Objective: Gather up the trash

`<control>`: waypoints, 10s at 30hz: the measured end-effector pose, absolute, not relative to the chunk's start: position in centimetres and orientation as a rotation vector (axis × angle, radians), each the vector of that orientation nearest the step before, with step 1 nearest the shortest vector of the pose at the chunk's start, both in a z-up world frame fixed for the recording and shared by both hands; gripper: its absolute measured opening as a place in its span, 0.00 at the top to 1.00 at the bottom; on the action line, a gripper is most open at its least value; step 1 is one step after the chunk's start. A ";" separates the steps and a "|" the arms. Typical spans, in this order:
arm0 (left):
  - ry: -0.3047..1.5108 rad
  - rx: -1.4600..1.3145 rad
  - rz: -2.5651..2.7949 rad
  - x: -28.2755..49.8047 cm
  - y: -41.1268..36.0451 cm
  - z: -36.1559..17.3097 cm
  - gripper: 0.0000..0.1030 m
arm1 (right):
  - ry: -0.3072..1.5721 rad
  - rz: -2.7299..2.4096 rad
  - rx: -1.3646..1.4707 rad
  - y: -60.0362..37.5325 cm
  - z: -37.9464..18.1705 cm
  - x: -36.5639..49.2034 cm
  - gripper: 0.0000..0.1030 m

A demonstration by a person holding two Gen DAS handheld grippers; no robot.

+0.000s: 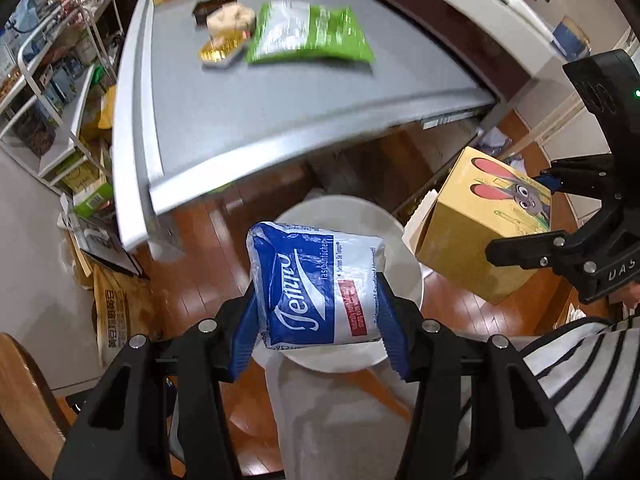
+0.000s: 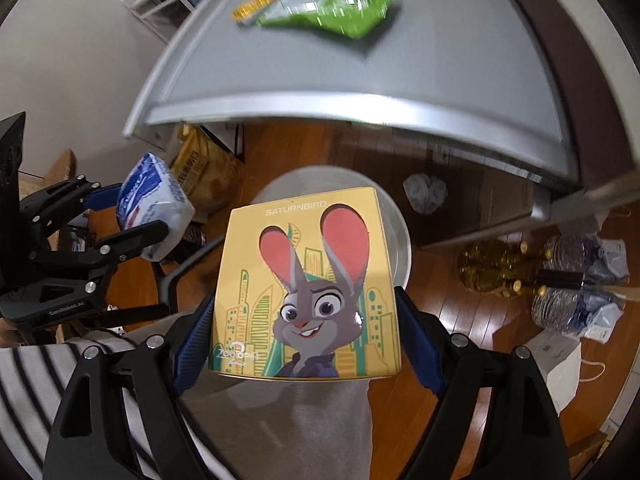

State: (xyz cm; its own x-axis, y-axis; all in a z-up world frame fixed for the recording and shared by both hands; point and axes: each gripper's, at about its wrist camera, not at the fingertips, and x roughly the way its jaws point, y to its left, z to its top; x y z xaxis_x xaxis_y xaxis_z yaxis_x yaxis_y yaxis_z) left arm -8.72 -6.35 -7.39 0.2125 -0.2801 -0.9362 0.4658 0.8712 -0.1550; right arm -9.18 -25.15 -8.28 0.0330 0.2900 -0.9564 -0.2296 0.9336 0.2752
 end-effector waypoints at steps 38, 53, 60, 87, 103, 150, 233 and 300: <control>1.448 0.229 -0.536 -7.7 -7.9 -16.2 0.40 | 1.673 0.353 0.079 -23.7 -19.5 -8.8 0.21; 1.454 0.237 -0.511 -7.7 -7.8 -16.2 0.10 | 1.688 0.328 0.057 -23.8 -19.7 -9.0 0.11; 1.444 0.244 -0.502 -8.0 -7.7 -15.5 0.10 | 1.652 0.327 0.066 -24.3 -18.0 -9.2 0.10; 1.104 0.084 -0.395 -3.4 -4.8 -2.2 0.01 | 1.013 0.344 -0.207 -23.0 0.5 -4.0 0.05; 1.010 -0.155 -0.268 1.5 0.2 0.7 0.01 | 1.076 0.291 -0.266 -12.9 -1.5 18.4 0.05; 1.125 -0.030 -0.366 10.0 -1.7 -3.6 0.01 | 1.075 0.563 -0.644 -13.8 -4.4 6.3 0.16; 1.200 0.004 -0.349 10.8 -5.6 -5.8 0.46 | 1.234 0.444 -0.293 -19.1 -7.5 8.1 0.33; 1.175 0.194 -0.610 -6.1 -7.4 -1.9 0.46 | 1.271 0.535 -0.091 -24.2 -1.3 -7.8 0.43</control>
State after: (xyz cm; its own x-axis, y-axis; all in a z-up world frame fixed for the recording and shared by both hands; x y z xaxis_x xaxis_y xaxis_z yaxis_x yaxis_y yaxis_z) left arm -6.13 -7.38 -1.89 0.2467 -0.3456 -0.9054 0.5410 0.8242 -0.1672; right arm -7.78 -24.18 -1.31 0.1915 0.3306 -0.9241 -0.4295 0.8748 0.2240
